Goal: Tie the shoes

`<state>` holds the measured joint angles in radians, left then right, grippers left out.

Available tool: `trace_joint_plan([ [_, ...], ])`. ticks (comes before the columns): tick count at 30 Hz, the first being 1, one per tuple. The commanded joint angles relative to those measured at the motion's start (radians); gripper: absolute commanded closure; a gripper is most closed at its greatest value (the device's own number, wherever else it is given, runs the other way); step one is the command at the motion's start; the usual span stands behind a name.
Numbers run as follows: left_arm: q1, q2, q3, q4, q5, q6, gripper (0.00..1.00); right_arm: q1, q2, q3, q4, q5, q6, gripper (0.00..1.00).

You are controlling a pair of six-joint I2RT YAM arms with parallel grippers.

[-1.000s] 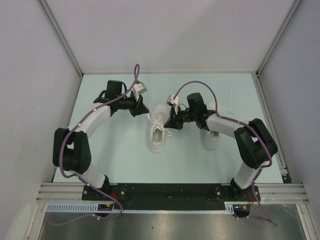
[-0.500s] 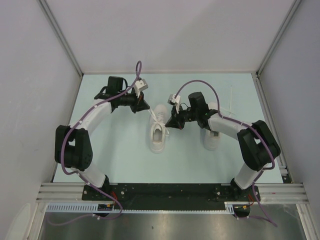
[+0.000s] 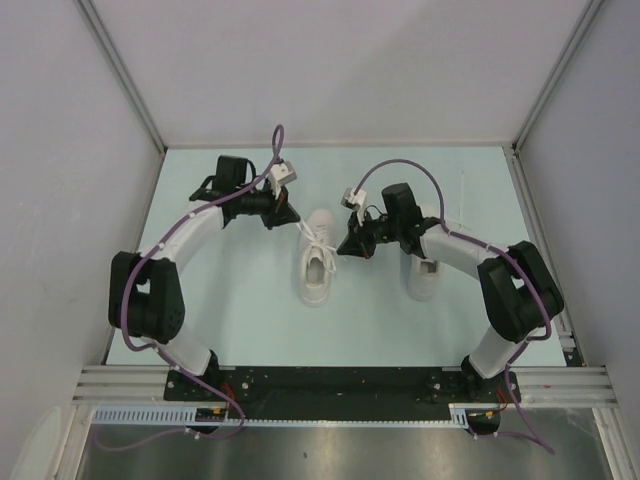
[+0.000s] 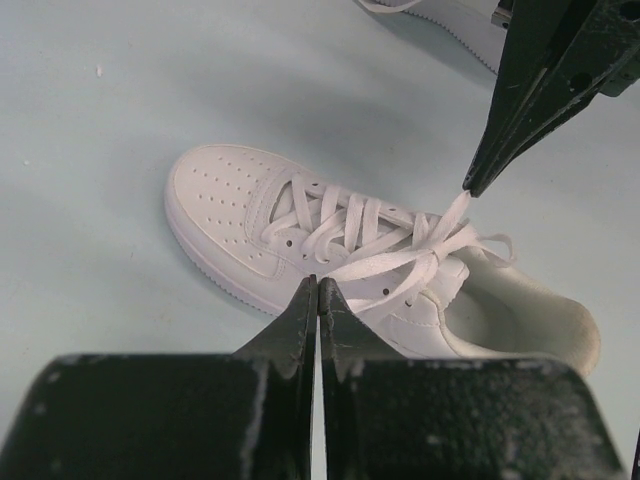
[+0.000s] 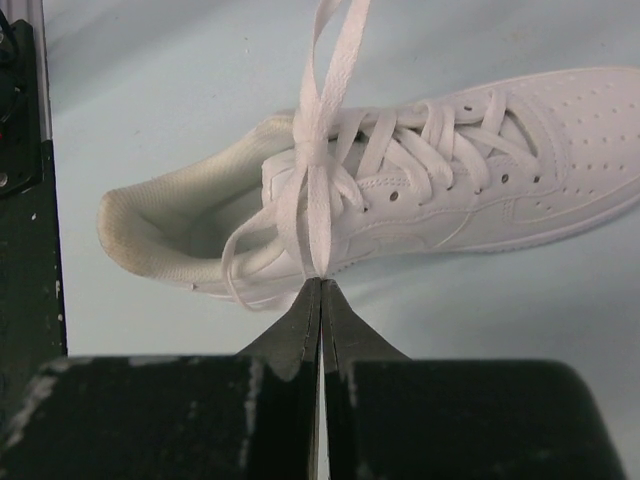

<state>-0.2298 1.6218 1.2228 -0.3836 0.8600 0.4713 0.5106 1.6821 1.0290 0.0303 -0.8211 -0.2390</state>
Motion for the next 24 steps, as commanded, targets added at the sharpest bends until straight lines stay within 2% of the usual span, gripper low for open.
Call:
trace_joint_plan([
  [1,-0.016,-0.040,0.007,0.014,0.054,0.009,0.98,-0.011,-0.051,0.034,-0.090,-0.015,-0.037,1.00],
  [4,-0.035,-0.030,0.023,-0.043,0.073,0.052,0.97,-0.011,-0.053,0.034,-0.109,-0.013,-0.046,1.00],
  [7,-0.042,-0.031,0.017,-0.048,0.077,0.032,0.89,-0.011,-0.050,0.034,-0.110,-0.013,-0.046,1.00],
  [10,-0.022,-0.059,-0.031,0.006,0.076,-0.068,0.72,-0.009,-0.051,0.034,-0.101,-0.013,-0.042,1.00],
  [12,0.016,-0.111,-0.084,0.123,0.077,-0.215,0.60,-0.007,-0.050,0.034,-0.099,-0.015,-0.040,1.00],
  [14,0.061,-0.170,-0.176,0.208,0.070,-0.369,0.53,-0.007,-0.050,0.034,-0.101,-0.013,-0.042,1.00],
  [15,0.073,-0.183,-0.202,0.263,0.065,-0.413,0.51,-0.007,-0.050,0.034,-0.105,-0.013,-0.043,1.00],
  [19,0.095,-0.238,-0.292,0.258,0.054,-0.491,0.45,-0.007,-0.055,0.034,-0.128,-0.012,-0.055,1.00],
  [24,0.095,-0.257,-0.330,0.236,0.073,-0.479,0.44,-0.015,-0.061,0.034,-0.176,-0.007,-0.077,1.00],
])
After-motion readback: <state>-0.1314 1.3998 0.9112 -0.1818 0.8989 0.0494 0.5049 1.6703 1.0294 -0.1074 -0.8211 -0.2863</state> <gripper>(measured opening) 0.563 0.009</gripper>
